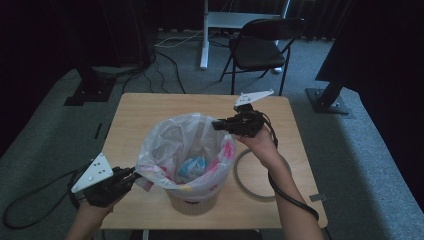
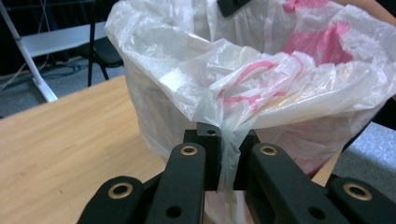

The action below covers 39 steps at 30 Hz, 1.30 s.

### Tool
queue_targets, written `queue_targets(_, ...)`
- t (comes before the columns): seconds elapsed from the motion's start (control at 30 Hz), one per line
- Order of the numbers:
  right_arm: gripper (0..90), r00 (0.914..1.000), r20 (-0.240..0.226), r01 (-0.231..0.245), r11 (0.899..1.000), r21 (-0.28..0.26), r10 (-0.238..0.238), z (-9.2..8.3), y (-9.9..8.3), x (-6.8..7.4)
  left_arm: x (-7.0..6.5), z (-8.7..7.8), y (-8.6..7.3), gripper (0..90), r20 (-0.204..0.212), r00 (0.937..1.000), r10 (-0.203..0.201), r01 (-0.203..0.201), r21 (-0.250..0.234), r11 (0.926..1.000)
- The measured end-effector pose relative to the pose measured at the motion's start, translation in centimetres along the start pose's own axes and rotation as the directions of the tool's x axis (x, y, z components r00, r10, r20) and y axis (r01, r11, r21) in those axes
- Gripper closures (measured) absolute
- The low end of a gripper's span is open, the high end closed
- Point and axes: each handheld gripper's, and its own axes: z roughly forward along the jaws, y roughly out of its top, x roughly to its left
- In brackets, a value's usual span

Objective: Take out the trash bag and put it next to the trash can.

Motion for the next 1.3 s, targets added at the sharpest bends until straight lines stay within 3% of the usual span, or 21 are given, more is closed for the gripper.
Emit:
queue_targets(0.1,89.5,0.9998,0.016,0.010,1.000,-0.015,-0.010,-0.2,0.3,0.2,0.1,0.2,1.1,87.2,0.003,0.9999,0.013,-0.013,-0.006,0.9999)
queue_targets(0.3,89.7,0.9996,-0.018,0.022,0.998,-0.051,-0.023,-0.6,1.3,0.6,0.4,0.7,3.4,87.2,0.019,0.9995,0.026,-0.025,-0.034,0.9991)
queue_targets(0.4,89.7,0.9963,-0.072,0.042,0.996,-0.079,-0.047,-0.8,2.3,1.4,0.3,1.3,4.9,87.2,0.032,0.9986,0.043,-0.041,-0.048,0.9980)
queue_targets(0.47,89.7,0.9951,-0.083,0.046,0.995,-0.085,-0.053,-0.9,2.5,1.7,0.2,1.7,5.4,87.2,0.035,0.9982,0.050,-0.048,-0.051,0.9976)
queue_targets(0.63,89.7,0.9829,-0.154,0.081,0.988,-0.134,-0.101,-1.5,4.1,3.1,0.1,3.0,7.4,87.1,0.045,0.9968,0.066,-0.064,-0.056,0.9964)
queue_targets(0.7,89.7,0.9736,-0.197,0.086,0.984,-0.155,-0.116,-1.8,4.5,3.8,0.1,3.5,7.8,87.1,0.044,0.9971,0.063,-0.060,-0.058,0.9965)
queue_targets(0.77,89.6,0.9563,-0.263,0.082,0.980,-0.179,-0.128,-1.8,4.5,4.5,0.0,4.2,7.9,87.1,0.061,0.9969,0.049,-0.046,-0.059,0.9972)
queue_targets(0.8,89.6,0.9429,-0.303,0.085,0.980,-0.181,-0.138,-1.6,4.2,5.0,-0.2,4.5,7.9,87.1,0.061,0.9969,0.049,-0.046,-0.061,0.9971)
queue_targets(0.9,89.5,0.9153,-0.373,0.096,0.981,-0.166,-0.153,-0.8,3.6,5.8,-0.6,5.4,7.8,87.1,0.081,0.9957,0.045,-0.041,-0.061,0.9973)
queue_targets(0.97,87.9,0.9066,-0.388,0.121,0.983,-0.138,-0.166,-0.2,3.3,6.4,-1.0,5.8,7.9,87.2,0.096,0.9941,0.052,-0.047,-0.056,0.9973)
queue_targets(1.07,73.5,0.8939,-0.415,0.137,0.985,-0.105,-0.169,0.6,3.1,7.0,-1.4,6.3,8.1,87.1,0.091,0.9943,0.056,-0.051,-0.054,0.9972)
queue_targets(1.1,63.6,0.8851,-0.429,0.145,0.983,-0.113,-0.180,0.8,3.0,7.2,-1.4,6.3,8.1,87.6,0.083,0.9950,0.055,-0.051,-0.057,0.9971)
queue_targets(1.17,53.0,0.8636,-0.470,0.146,0.983,-0.115,-0.183,0.9,3.0,7.2,-1.0,6.3,8.0,87.6,0.110,0.9937,0.021,-0.014,-0.065,0.9978)
queue_targets(1.2,50.8,0.8644,-0.466,0.151,0.982,-0.116,-0.188,0.9,3.0,7.2,-0.9,6.3,8.0,87.6,0.106,0.9943,0.012,-0.005,-0.070,0.9976)
queue_targets(1.23,48.6,0.8708,-0.455,0.150,0.982,-0.113,-0.186,0.9,2.9,7.3,-0.9,6.2,8.0,87.6,0.103,0.9946,0.006,0.002,-0.077,0.9970)
queue_targets(1.3,44.7,0.8910,-0.415,0.160,0.983,-0.089,-0.183,1.2,2.7,7.3,-0.8,5.9,8.2,87.6,0.111,0.9938,-0.003,0.013,-0.090,0.9958)
